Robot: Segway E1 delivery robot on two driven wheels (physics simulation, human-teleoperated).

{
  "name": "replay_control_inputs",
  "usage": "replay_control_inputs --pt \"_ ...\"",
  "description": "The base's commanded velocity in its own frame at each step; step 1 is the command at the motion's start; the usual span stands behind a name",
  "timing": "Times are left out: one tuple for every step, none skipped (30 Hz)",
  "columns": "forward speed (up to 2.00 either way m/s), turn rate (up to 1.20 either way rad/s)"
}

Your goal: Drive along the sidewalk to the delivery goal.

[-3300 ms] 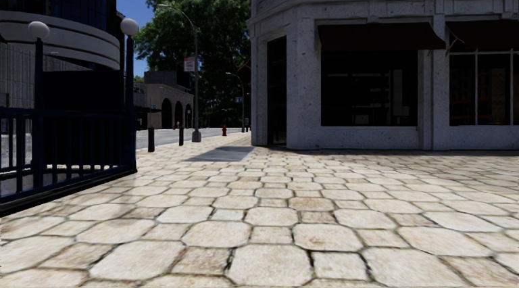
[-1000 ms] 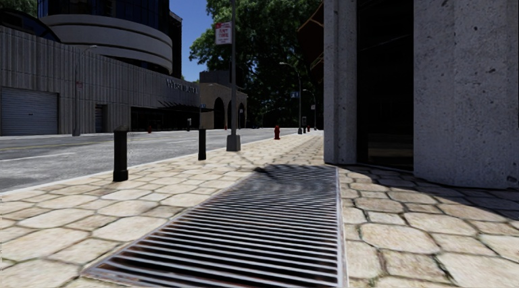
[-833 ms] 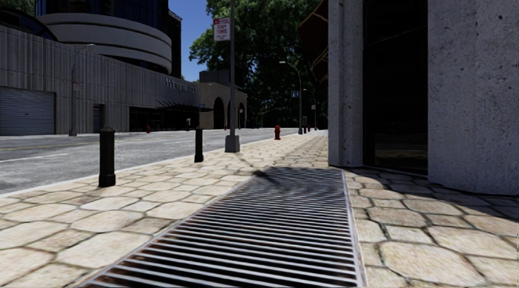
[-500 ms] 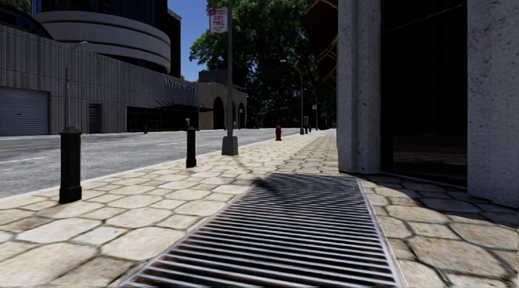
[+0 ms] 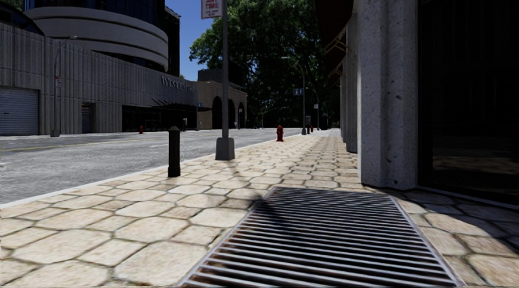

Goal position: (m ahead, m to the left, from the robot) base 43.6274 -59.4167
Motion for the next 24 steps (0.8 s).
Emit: replay_control_inputs --pt "2.0 0.0" --pt "2.0 0.0" --pt "2.0 0.0" --pt "2.0 0.0" --pt "2.0 0.0" --pt "2.0 0.0" --pt "2.0 0.0" --pt "2.0 0.0" --pt "2.0 0.0" --pt "2.0 -0.02" --pt "2.0 -0.09" --pt "2.0 -0.09" --pt "2.0 -0.21" --pt "2.0 -0.27" --pt "2.0 -0.33" --pt "2.0 -0.33" --pt "2.0 -0.35" --pt "2.0 -0.35" --pt "2.0 -0.35" --pt "2.0 -0.35" --pt "2.0 -0.35" --pt "2.0 -0.35" --pt "2.0 -0.35" --pt "2.0 -0.35"
